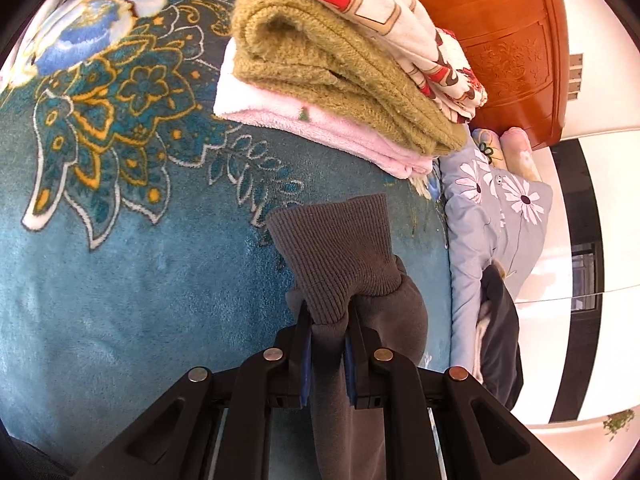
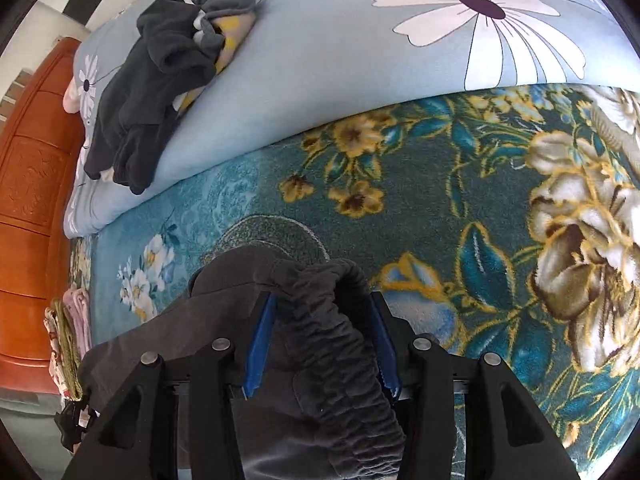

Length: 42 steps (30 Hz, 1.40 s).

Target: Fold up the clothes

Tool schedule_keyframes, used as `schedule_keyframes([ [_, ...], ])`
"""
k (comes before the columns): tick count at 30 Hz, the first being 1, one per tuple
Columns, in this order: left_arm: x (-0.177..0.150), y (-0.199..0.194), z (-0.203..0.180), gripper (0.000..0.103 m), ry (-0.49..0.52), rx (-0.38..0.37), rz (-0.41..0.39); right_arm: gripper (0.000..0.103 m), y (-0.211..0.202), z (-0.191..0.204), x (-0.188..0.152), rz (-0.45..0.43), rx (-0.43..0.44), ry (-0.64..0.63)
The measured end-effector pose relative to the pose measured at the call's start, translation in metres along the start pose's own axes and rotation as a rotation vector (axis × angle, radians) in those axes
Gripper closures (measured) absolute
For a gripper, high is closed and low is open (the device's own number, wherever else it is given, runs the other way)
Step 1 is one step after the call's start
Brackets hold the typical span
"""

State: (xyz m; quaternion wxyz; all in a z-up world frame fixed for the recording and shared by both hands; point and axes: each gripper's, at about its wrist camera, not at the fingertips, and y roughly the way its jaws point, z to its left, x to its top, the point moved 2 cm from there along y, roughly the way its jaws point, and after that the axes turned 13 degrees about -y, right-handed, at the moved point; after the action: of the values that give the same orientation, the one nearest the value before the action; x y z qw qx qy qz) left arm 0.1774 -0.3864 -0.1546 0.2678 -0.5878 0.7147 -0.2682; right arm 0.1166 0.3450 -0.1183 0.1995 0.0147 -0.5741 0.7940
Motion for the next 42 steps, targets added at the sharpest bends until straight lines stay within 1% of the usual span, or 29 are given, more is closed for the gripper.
schedule_keyframes([
  [2, 0.0, 0.0, 0.002, 0.089, -0.012, -0.003, 0.002, 0.052, -0.002, 0.007, -0.002, -0.017, 0.018, -0.026],
  [3, 0.0, 0.0, 0.002, 0.089, -0.011, -0.005, 0.002, 0.057, -0.004, 0.011, -0.003, -0.021, 0.01, -0.049],
  [4, -0.001, -0.001, -0.001, 0.089, 0.005, -0.004, -0.003, 0.075, -0.007, 0.014, -0.004, -0.02, 0.0, -0.071],
  [5, -0.002, -0.001, -0.004, 0.089, 0.021, -0.004, -0.008, 0.084, -0.01, 0.017, -0.005, -0.021, -0.005, -0.088],
  [6, -0.003, -0.002, -0.007, 0.089, 0.041, -0.002, -0.013, 0.094, -0.015, 0.019, -0.006, -0.027, -0.005, -0.105],
  [8, -0.005, -0.003, -0.012, 0.089, 0.071, -0.004, -0.02, 0.095, -0.029, 0.022, -0.006, -0.063, 0.012, -0.123],
  [11, -0.006, 0.001, -0.014, 0.089, 0.087, 0.004, -0.006, 0.095, -0.049, 0.009, 0.003, -0.156, -0.015, -0.088],
  [12, -0.006, 0.003, -0.014, 0.089, 0.089, 0.012, -0.006, 0.095, -0.051, 0.005, 0.005, -0.168, -0.027, -0.075],
  [16, -0.004, 0.005, -0.008, 0.089, 0.063, 0.023, 0.001, 0.095, -0.019, -0.01, 0.006, -0.075, -0.096, -0.013],
  [18, -0.003, 0.006, -0.005, 0.089, 0.043, 0.023, 0.007, 0.095, -0.013, -0.011, 0.003, -0.069, -0.088, 0.005],
  [20, -0.003, 0.008, -0.004, 0.089, 0.036, 0.025, 0.01, 0.094, -0.016, -0.016, 0.003, -0.078, -0.053, 0.041],
  [21, -0.003, 0.009, -0.004, 0.089, 0.034, 0.026, 0.011, 0.09, -0.02, -0.018, 0.004, -0.073, -0.035, 0.053],
  [23, -0.003, 0.01, -0.003, 0.089, 0.031, 0.025, 0.014, 0.088, -0.031, -0.019, 0.003, -0.072, -0.024, 0.058],
  [24, -0.002, 0.01, -0.003, 0.089, 0.025, 0.022, 0.017, 0.084, -0.041, -0.019, 0.0, -0.088, -0.031, 0.05],
  [25, -0.002, 0.01, -0.002, 0.089, 0.018, 0.018, 0.02, 0.077, -0.051, -0.018, -0.003, -0.104, -0.038, 0.042],
  [26, -0.001, 0.011, -0.001, 0.089, 0.01, 0.015, 0.023, 0.072, -0.06, -0.018, -0.007, -0.119, -0.042, 0.039],
  [27, -0.001, 0.011, 0.0, 0.089, 0.002, 0.012, 0.026, 0.064, -0.068, -0.02, -0.015, -0.129, -0.037, 0.049],
  [28, 0.0, 0.011, 0.001, 0.089, -0.005, 0.009, 0.028, 0.059, -0.073, -0.024, -0.027, -0.128, -0.027, 0.069],
  [30, 0.0, 0.011, 0.002, 0.089, -0.012, 0.003, 0.032, 0.058, -0.08, -0.032, -0.05, -0.121, -0.004, 0.113],
  [32, 0.0, 0.011, 0.002, 0.089, -0.014, 0.001, 0.034, 0.058, -0.076, -0.043, -0.078, -0.108, 0.037, 0.194],
  [33, 0.0, 0.011, 0.002, 0.089, -0.016, 0.0, 0.036, 0.054, -0.072, -0.047, -0.09, -0.115, 0.063, 0.243],
  [34, 0.0, 0.011, 0.002, 0.089, -0.018, -0.001, 0.038, 0.046, -0.068, -0.052, -0.101, -0.122, 0.09, 0.291],
  [35, 0.0, 0.011, 0.002, 0.089, -0.02, -0.002, 0.041, 0.043, -0.063, -0.056, -0.111, -0.131, 0.118, 0.336],
  [36, 0.0, 0.01, 0.003, 0.089, -0.021, -0.003, 0.043, 0.042, -0.057, -0.057, -0.116, -0.143, 0.15, 0.372],
  [39, 0.0, 0.008, 0.004, 0.089, -0.03, -0.01, 0.05, 0.042, -0.039, -0.05, -0.118, -0.151, 0.242, 0.431],
  [40, 0.0, 0.008, 0.005, 0.089, -0.034, -0.01, 0.051, 0.041, -0.034, -0.047, -0.116, -0.152, 0.245, 0.44],
  [42, 0.001, 0.008, 0.005, 0.089, -0.041, -0.014, 0.053, 0.036, -0.027, -0.045, -0.113, -0.153, 0.213, 0.455],
])
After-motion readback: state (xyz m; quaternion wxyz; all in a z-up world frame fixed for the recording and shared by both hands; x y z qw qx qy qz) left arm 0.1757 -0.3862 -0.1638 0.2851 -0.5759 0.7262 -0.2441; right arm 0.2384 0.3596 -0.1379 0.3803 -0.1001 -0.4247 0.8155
